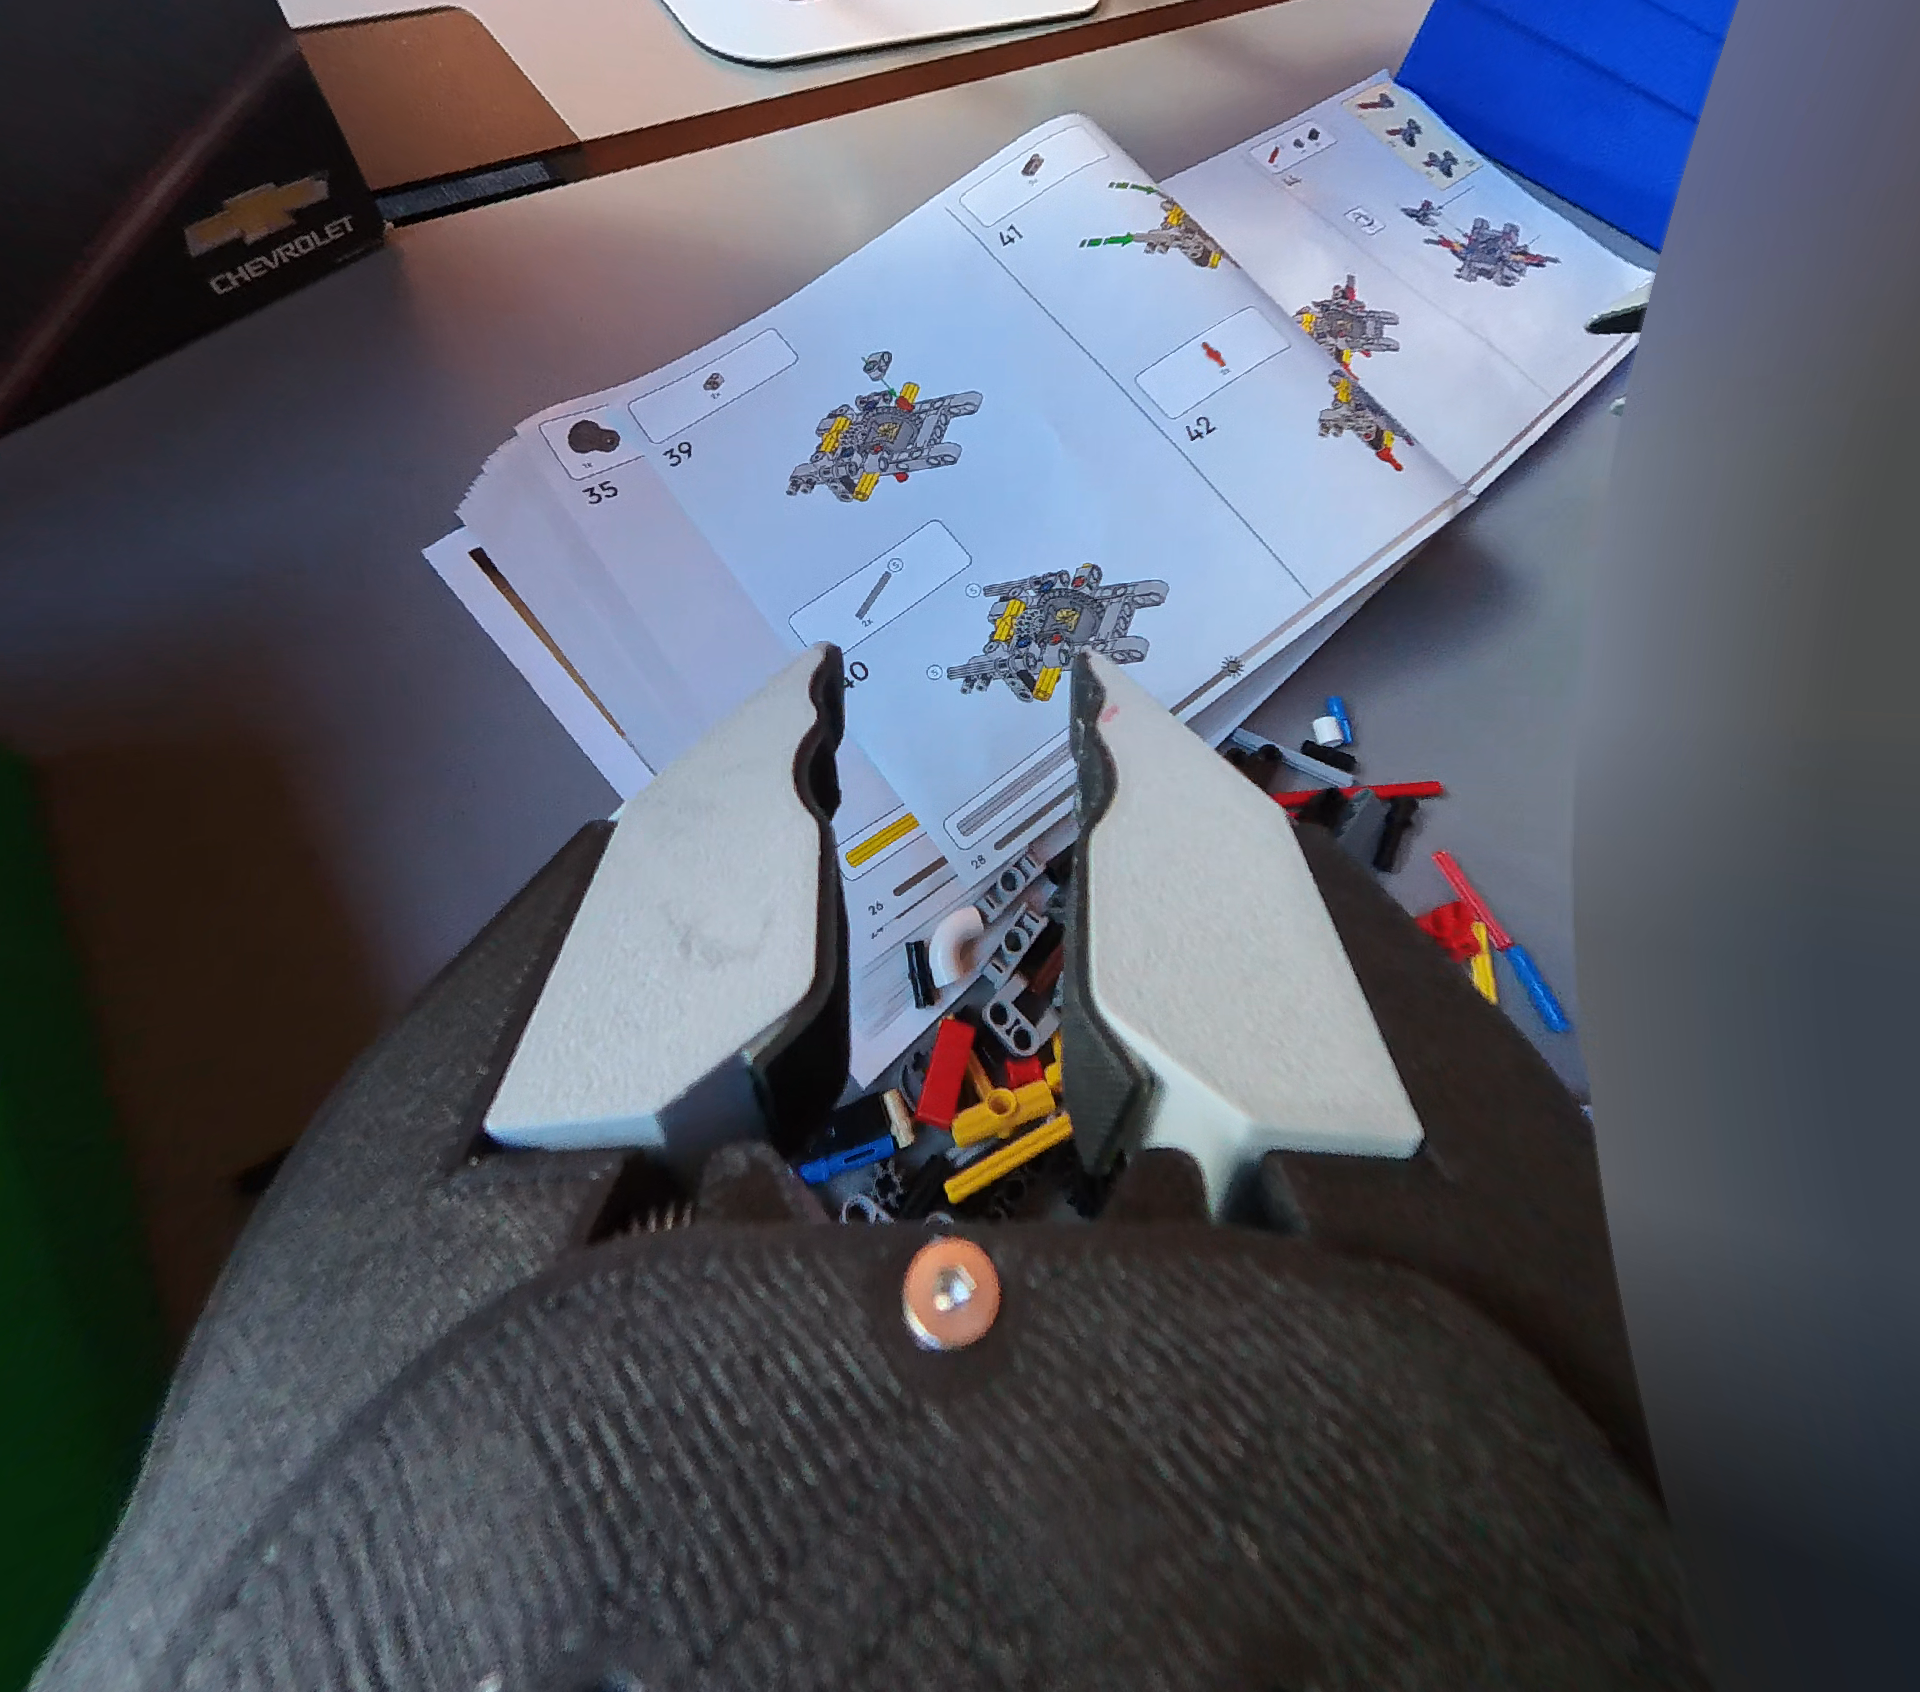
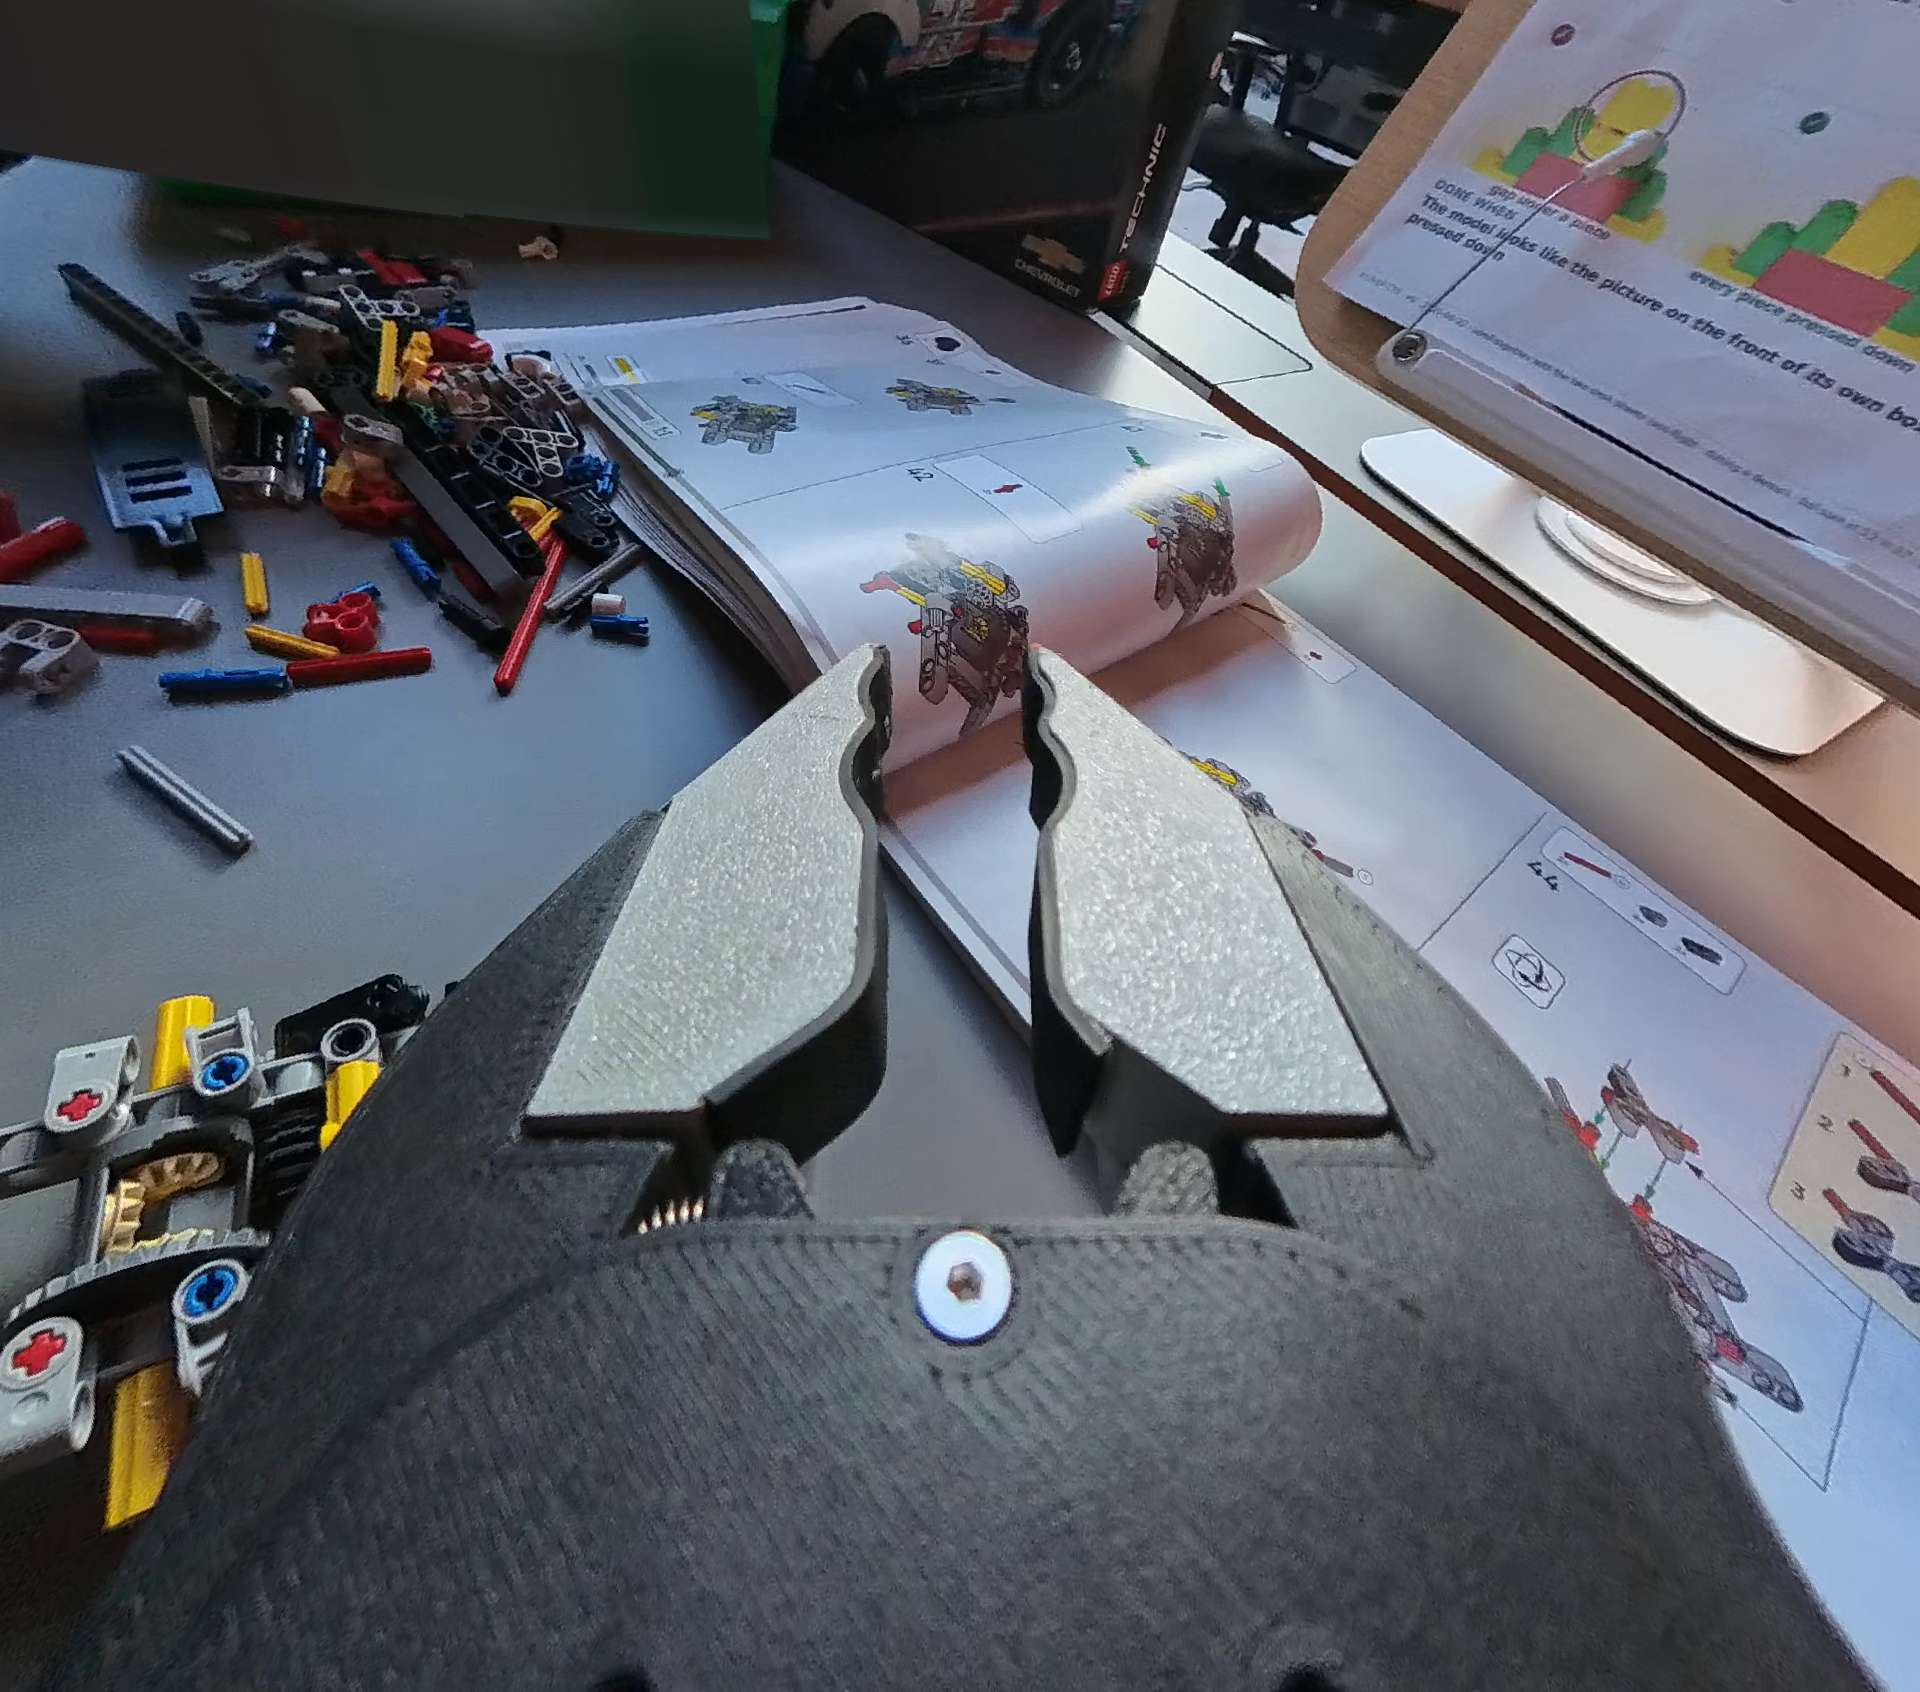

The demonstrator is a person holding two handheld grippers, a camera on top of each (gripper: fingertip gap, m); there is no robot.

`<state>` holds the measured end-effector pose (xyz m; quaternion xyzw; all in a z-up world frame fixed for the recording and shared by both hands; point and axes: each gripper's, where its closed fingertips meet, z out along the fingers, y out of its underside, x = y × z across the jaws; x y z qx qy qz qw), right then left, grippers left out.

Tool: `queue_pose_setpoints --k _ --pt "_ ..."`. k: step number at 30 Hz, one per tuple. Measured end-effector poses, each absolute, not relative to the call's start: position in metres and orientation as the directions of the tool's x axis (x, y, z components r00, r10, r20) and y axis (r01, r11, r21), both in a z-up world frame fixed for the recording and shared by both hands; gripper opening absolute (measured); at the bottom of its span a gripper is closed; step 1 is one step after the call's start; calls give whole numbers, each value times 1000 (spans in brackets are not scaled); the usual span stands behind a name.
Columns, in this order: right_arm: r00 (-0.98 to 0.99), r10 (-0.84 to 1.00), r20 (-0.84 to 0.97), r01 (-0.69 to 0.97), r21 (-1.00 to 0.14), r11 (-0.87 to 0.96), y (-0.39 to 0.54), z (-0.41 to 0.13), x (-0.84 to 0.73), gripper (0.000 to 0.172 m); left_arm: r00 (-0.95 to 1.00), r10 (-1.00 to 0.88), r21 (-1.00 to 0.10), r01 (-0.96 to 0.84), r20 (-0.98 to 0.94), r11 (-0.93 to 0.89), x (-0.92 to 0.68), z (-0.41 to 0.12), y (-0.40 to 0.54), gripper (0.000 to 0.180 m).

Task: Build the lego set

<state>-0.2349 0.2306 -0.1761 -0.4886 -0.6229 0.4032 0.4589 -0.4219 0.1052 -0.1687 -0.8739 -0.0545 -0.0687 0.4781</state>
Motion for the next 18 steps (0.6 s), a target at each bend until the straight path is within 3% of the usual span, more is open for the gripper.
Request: queue_pose_setpoints --k 18 --pt "-102 985 137 207 -966 156 232 -170 -232 21 985 -23 -795 122 168 -594 -403 -179 107 42"
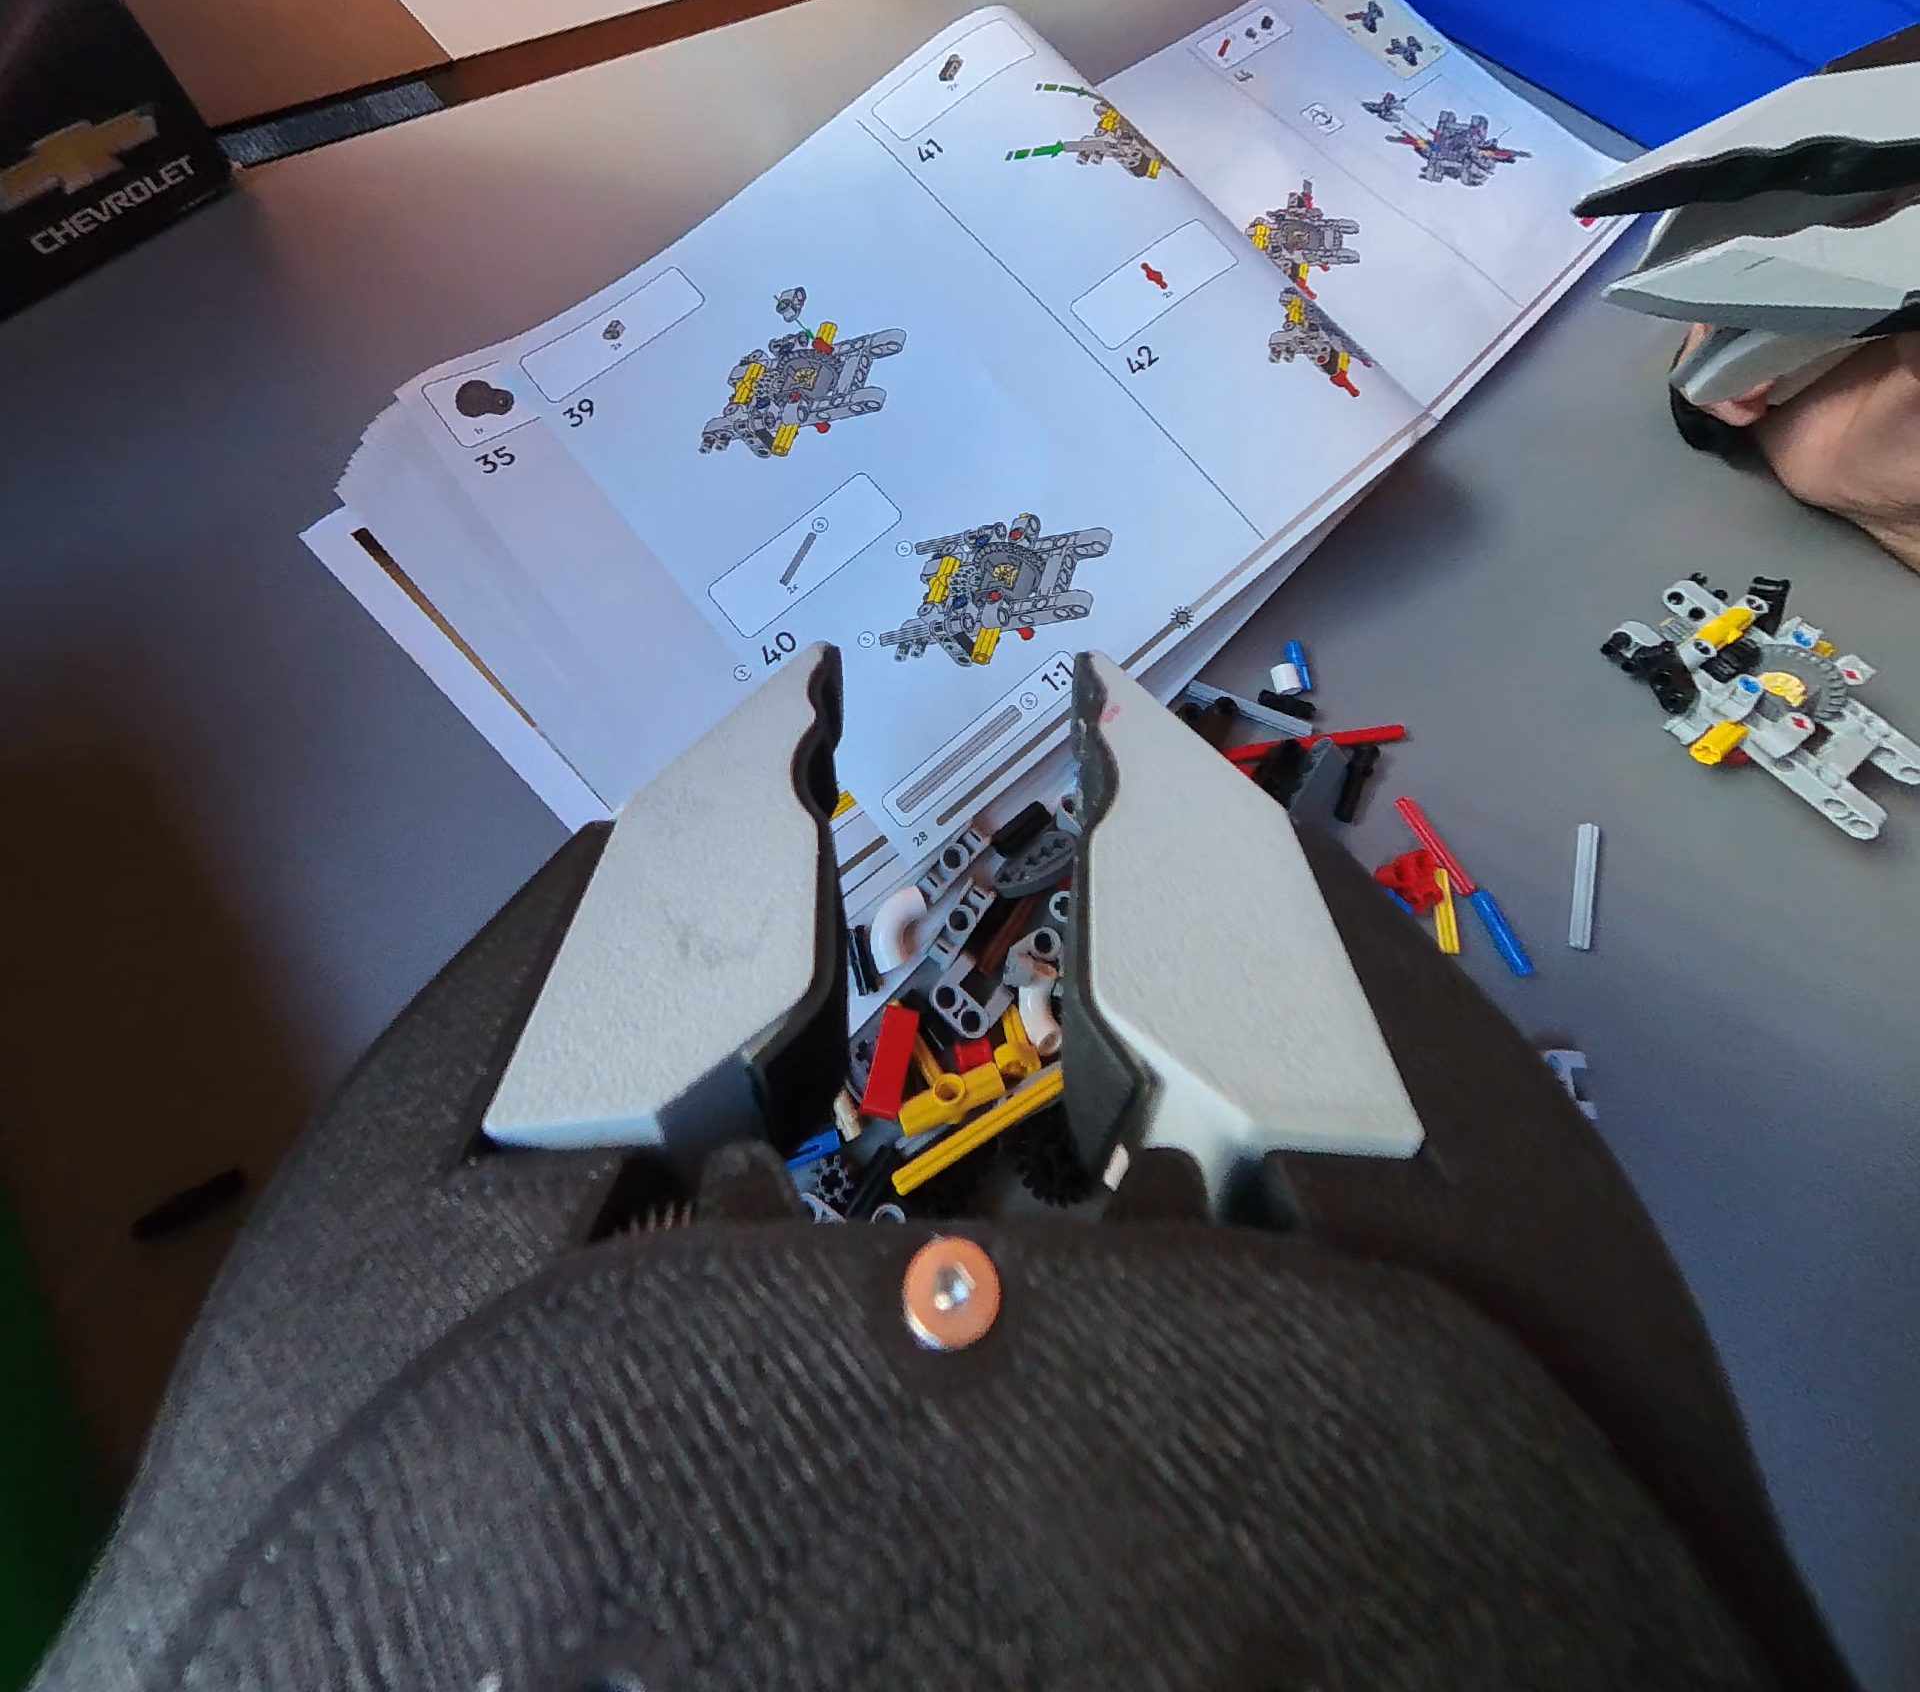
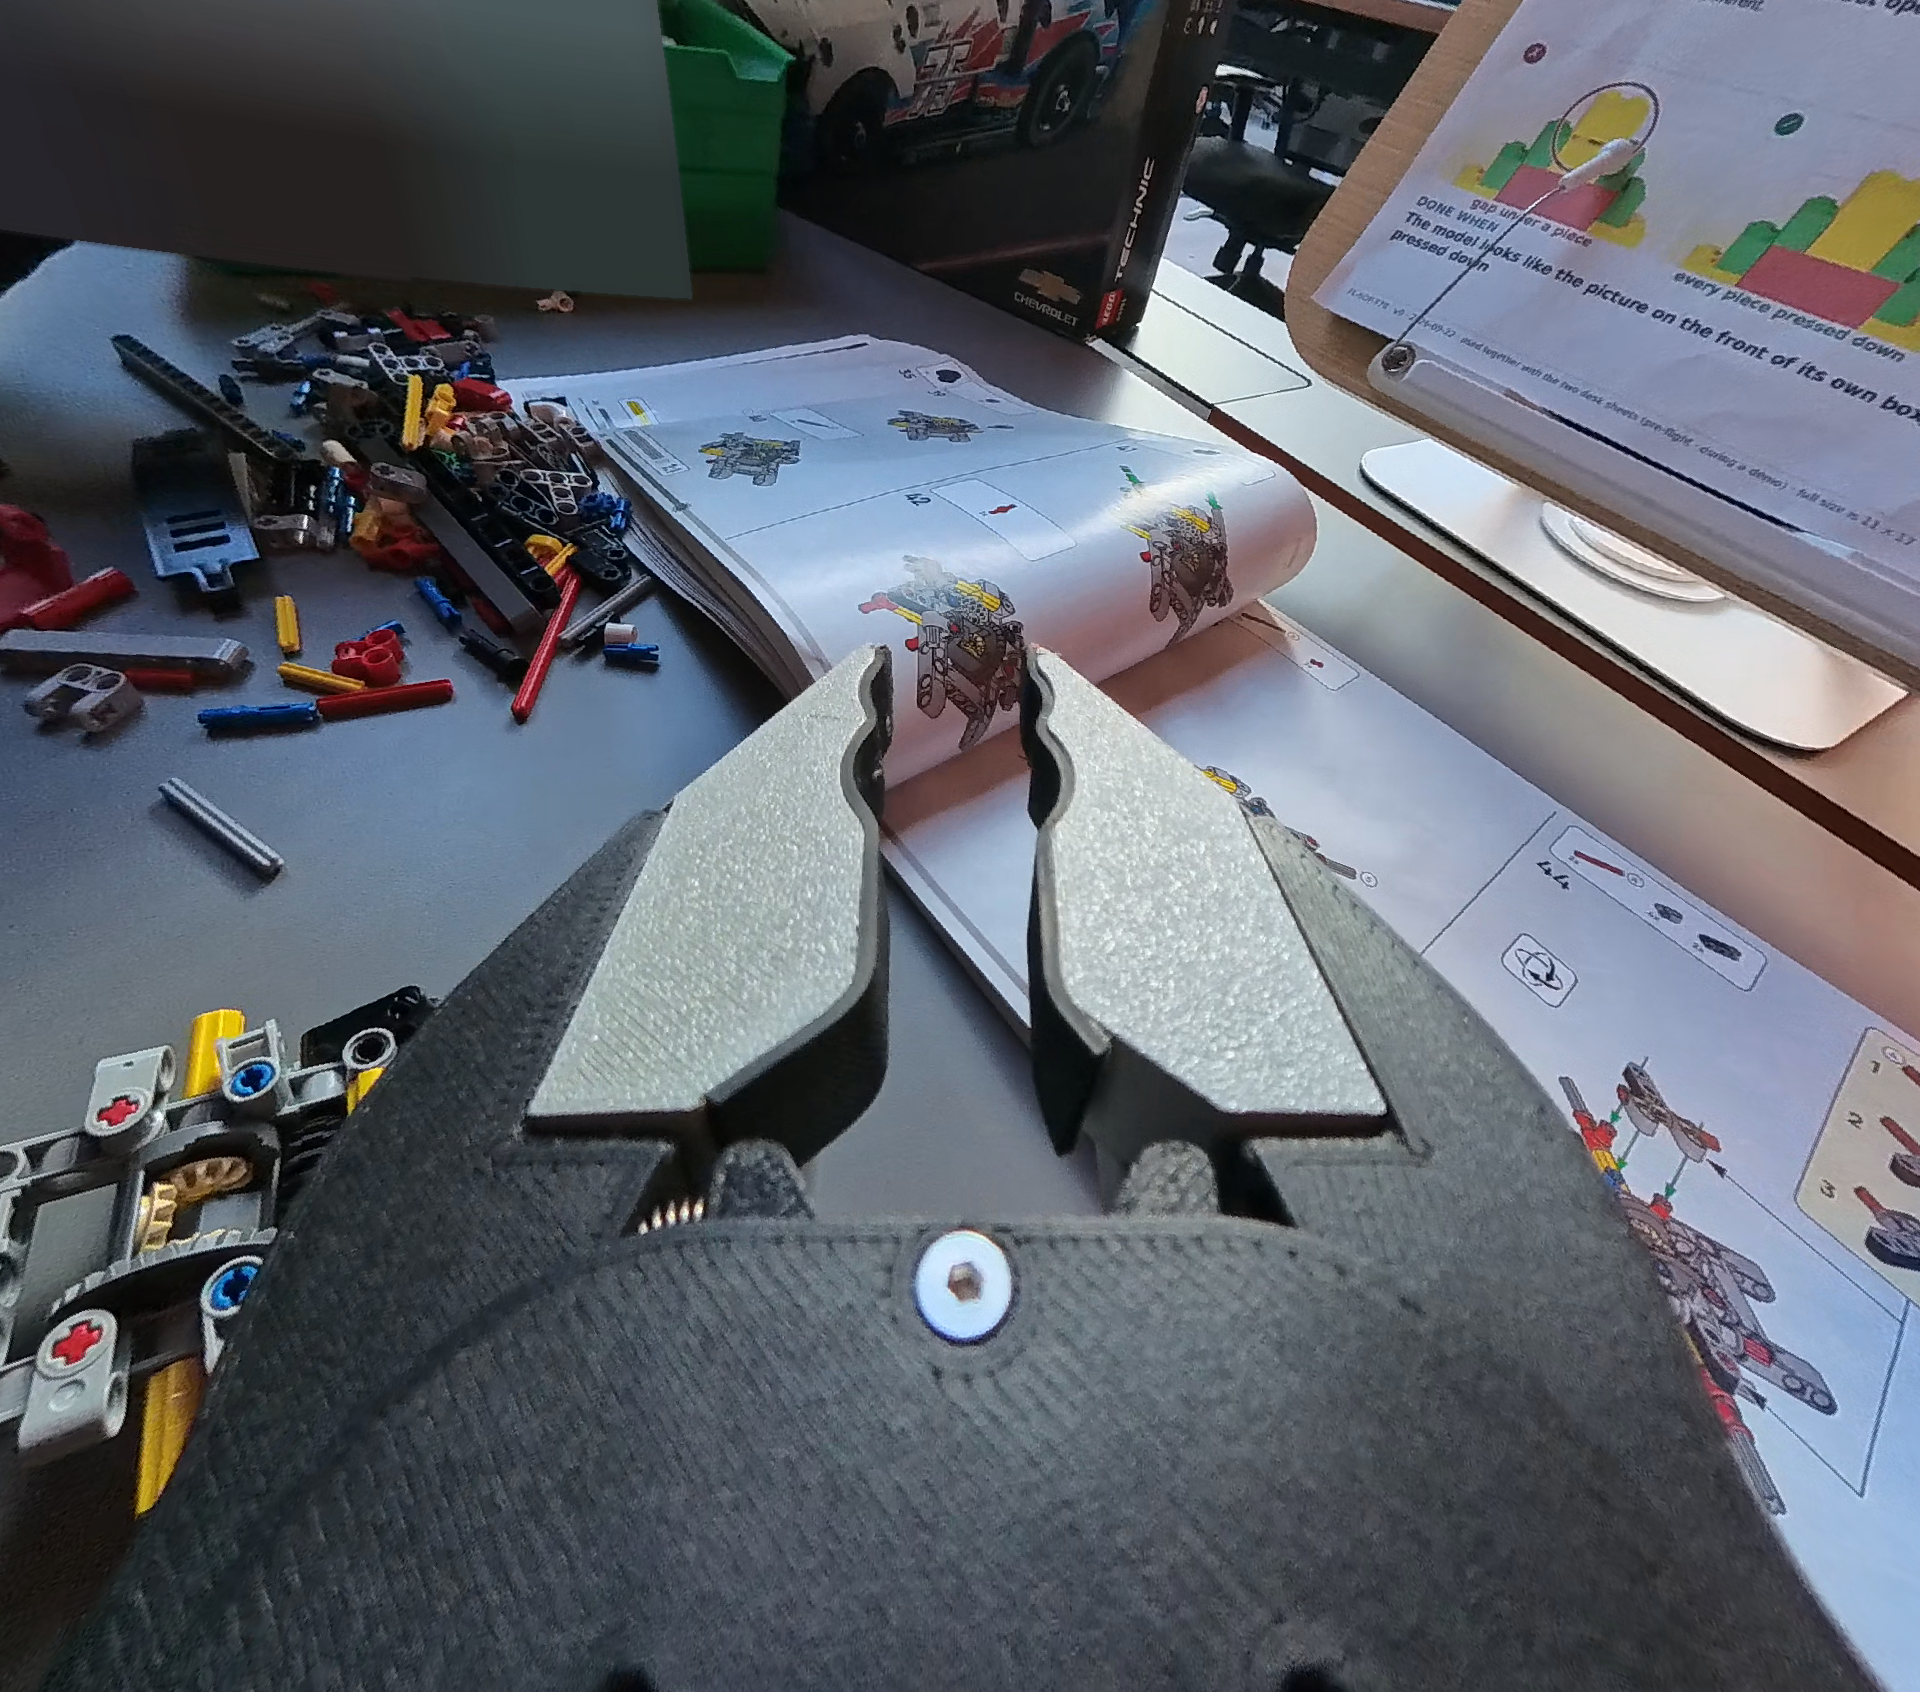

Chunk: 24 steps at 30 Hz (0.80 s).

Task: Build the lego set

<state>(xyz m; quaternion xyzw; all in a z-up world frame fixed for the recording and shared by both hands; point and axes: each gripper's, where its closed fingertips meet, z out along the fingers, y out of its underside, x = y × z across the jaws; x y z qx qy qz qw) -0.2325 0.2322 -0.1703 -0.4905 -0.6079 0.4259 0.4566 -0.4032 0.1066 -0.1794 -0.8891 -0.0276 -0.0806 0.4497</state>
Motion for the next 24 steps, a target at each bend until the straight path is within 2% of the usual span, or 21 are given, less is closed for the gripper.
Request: queue_pose_setpoints --k 24 --pt "-103 986 135 204 -967 154 232 -170 -232 21 982 -31 -782 129 186 -609 -400 -184 106 41"
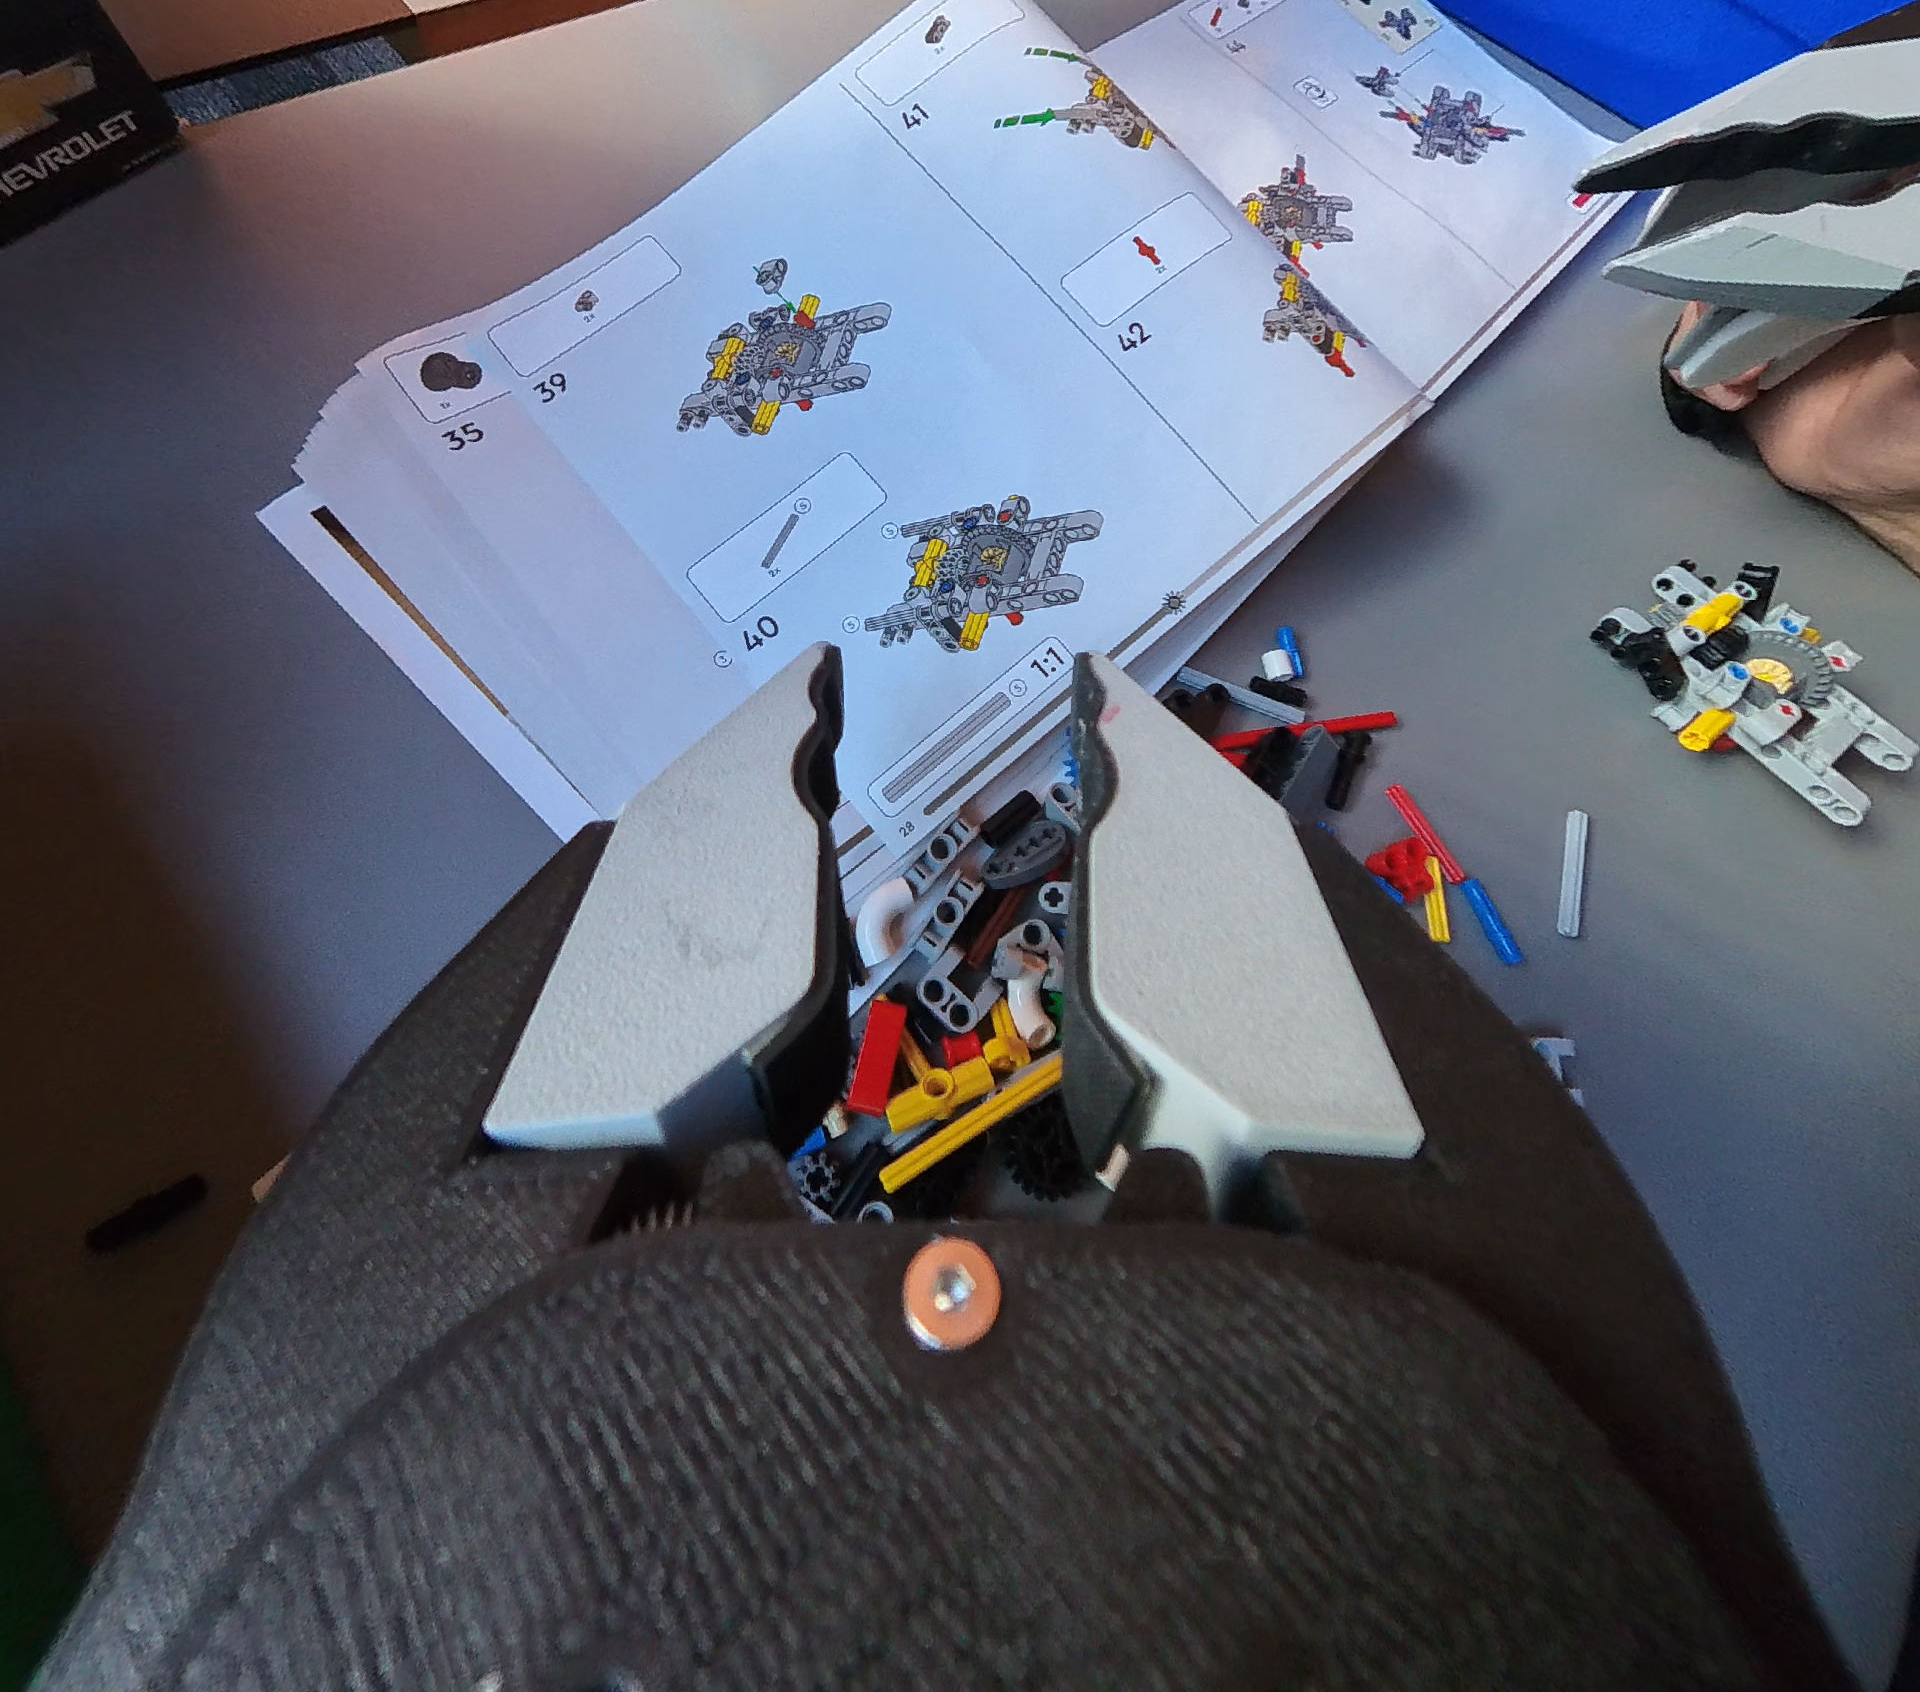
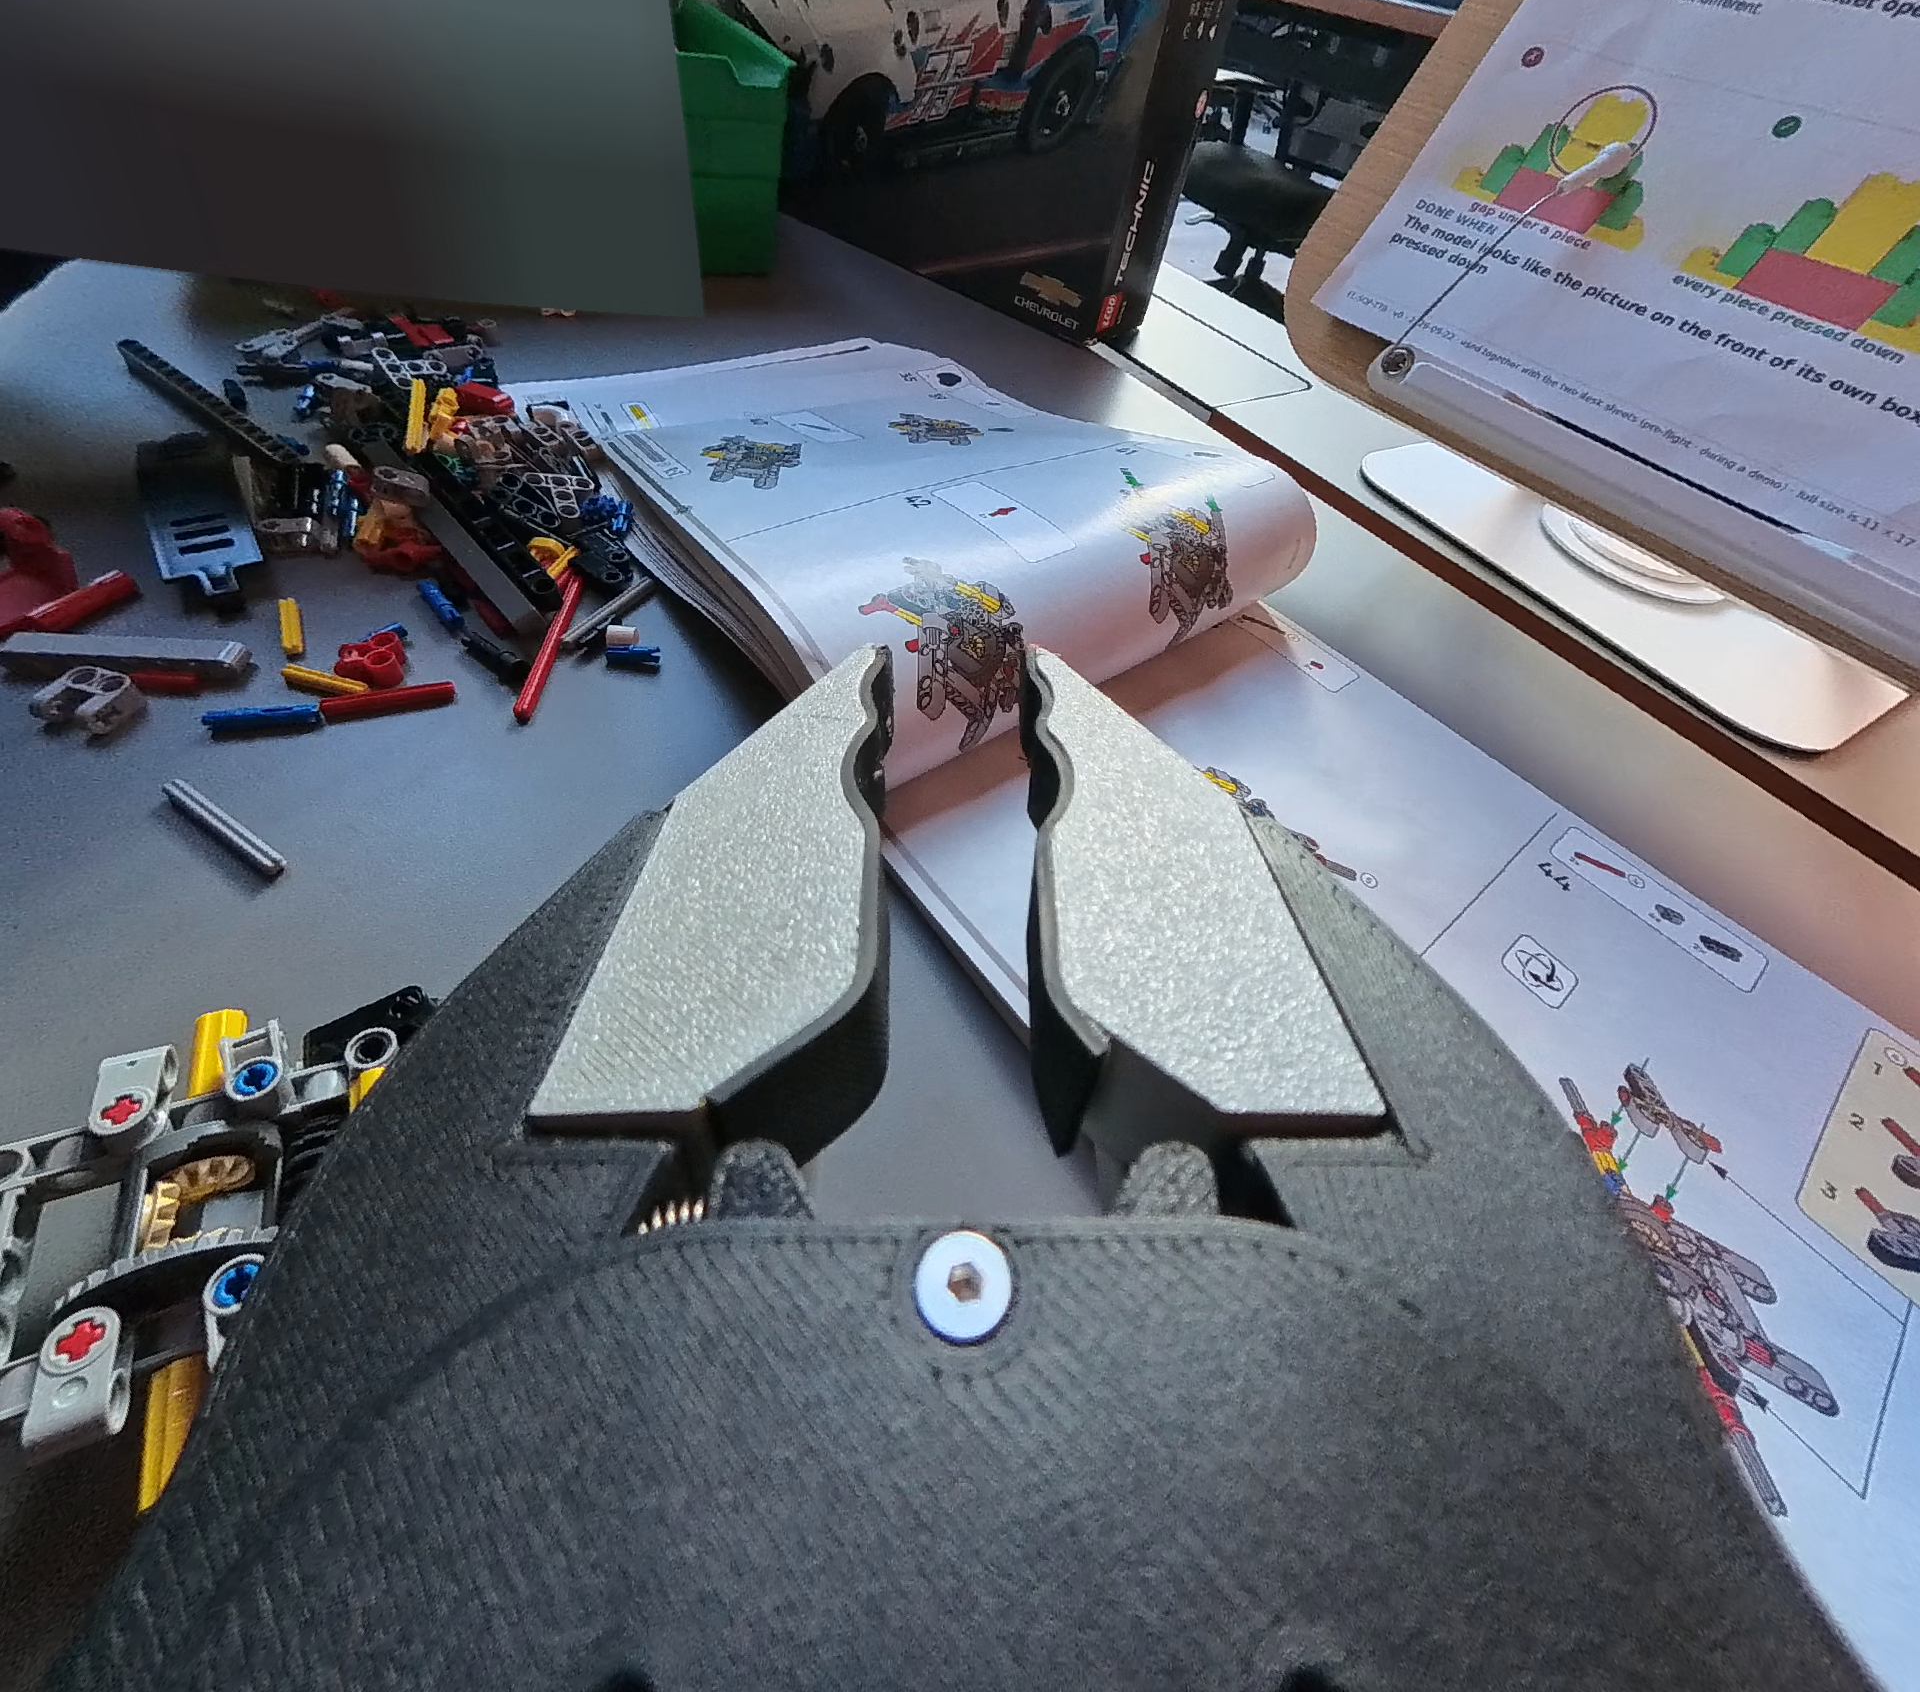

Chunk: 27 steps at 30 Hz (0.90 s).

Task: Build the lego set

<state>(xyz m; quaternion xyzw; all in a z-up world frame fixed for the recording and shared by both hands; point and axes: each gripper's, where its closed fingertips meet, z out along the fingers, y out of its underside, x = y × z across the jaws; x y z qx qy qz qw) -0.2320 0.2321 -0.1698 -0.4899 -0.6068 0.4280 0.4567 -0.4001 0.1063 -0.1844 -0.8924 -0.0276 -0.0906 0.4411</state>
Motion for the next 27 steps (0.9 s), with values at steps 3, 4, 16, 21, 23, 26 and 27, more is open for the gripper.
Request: queue_pose_setpoints --k 3,4,16,21,23,26,27 --pt "-104 985 135 204 -967 154 232 -170 -232 21 982 -30 -783 128 184 -609 -400 -184 106 41" --pt "-103 985 135 203 -967 154 232 -170 -232 21 982 -30 -783 128 184 -609 -400 -184 106 41" --pt "-105 985 135 204 -967 155 232 -170 -232 21 982 -30 -782 128 184 -609 -400 -184 106 42" --pt "-112 983 146 219 -961 167 233 -173 -234 20 982 -29 -778 131 188 -615 -400 -186 106 41" --pt "-113 982 154 218 -960 175 232 -173 -234 20 982 -33 -774 126 187 -620 -398 -187 107 41" --pt "-116 981 153 211 -962 175 232 -172 -233 19 984 -40 -777 111 173 -620 -396 -187 107 41" --pt "-117 982 148 209 -963 171 232 -172 -233 19 985 -40 -775 108 169 -623 -395 -188 107 41"
